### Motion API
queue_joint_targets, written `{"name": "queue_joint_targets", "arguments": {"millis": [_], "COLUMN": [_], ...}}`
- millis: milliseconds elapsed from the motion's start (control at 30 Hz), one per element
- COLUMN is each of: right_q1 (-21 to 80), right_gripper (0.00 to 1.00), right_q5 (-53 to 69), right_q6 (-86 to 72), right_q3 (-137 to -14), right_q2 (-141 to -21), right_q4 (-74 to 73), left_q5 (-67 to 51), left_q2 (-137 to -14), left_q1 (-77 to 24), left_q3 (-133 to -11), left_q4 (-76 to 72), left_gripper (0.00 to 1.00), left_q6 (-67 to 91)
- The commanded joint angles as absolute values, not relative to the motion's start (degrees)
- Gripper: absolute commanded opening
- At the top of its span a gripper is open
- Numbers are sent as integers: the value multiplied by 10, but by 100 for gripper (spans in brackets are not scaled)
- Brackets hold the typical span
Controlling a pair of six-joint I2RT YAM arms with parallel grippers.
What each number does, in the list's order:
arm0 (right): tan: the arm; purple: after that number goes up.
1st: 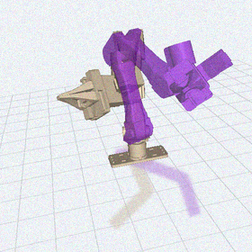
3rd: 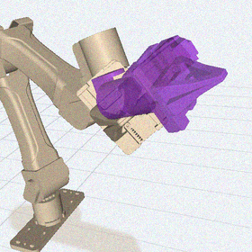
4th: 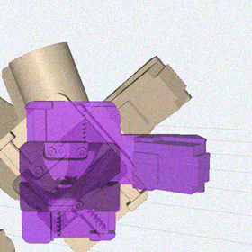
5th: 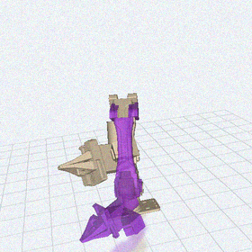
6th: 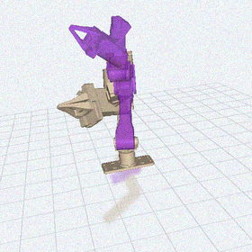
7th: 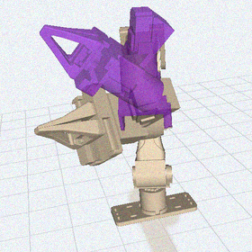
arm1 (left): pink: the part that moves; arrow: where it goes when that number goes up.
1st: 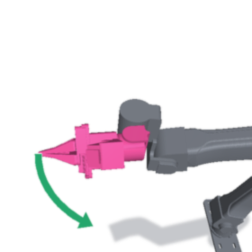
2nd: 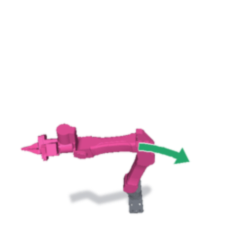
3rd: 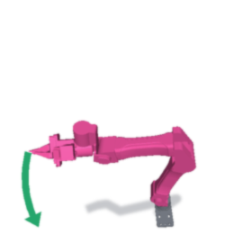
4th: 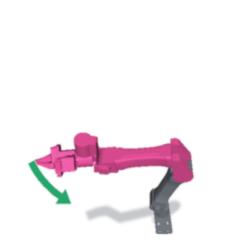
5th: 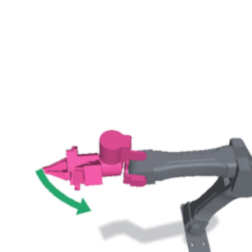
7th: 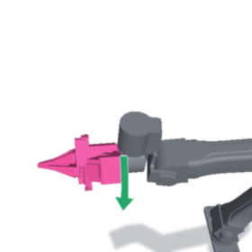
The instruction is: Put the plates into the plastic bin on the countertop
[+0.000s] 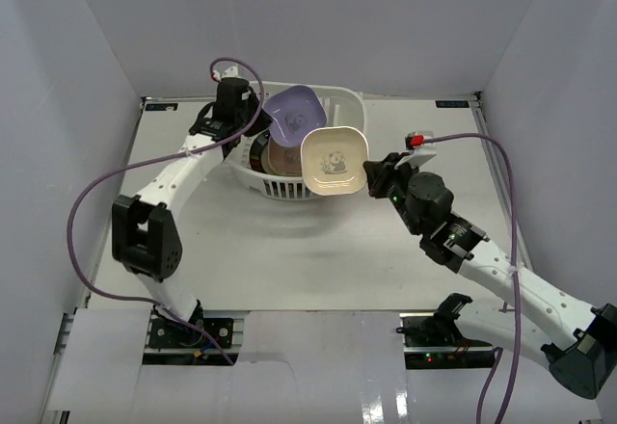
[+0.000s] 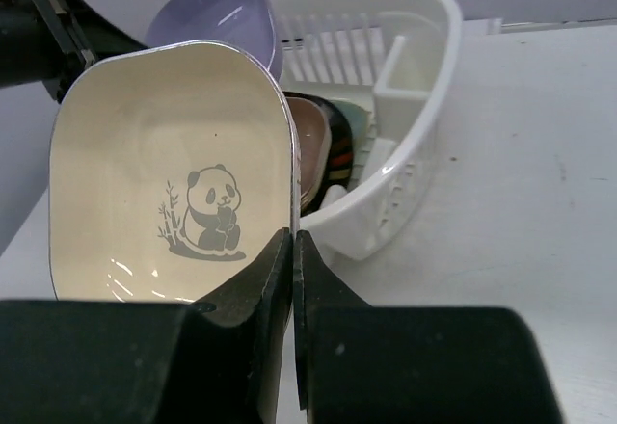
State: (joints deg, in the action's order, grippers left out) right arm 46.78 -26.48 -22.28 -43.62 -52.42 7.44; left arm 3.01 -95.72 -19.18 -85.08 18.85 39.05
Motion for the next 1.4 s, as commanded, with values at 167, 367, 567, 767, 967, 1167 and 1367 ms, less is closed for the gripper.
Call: {"name": "queue_joint_targets", "arguments": {"millis": [167, 367, 567, 767, 967, 1167, 1367], "right_q1": [358, 341, 332, 332, 337, 341, 342], "right_gripper": [8, 8, 8, 8, 8, 29, 98], "right_q5": [-181, -166, -164, -143, -93, -55, -33], "right_q6": [-192, -203, -243, -265, -294, -316, -279], "right_q3": [-551, -649, -721, -766, -792, -802, -817], "right_q2": [-605, -719, -821, -874, -944, -996, -930], "right_q4": [35, 34, 18, 6, 4, 8, -24], "left_q5": [101, 85, 53, 31, 73, 81, 35], "left_q2": [-1074, -1079, -1093, -994, -878, -717, -599], "left_q1": [-214, -214, -214, -196, -184, -184, -184], "left_q3": [-1018, -1035, -1033, -975, -907, -767, -669], "left_q4": [354, 395, 452, 389, 348, 291, 294], "left_gripper": [0, 0, 40, 88, 98, 98, 98], "left_q6": [294, 226, 214, 243, 267, 262, 251]}}
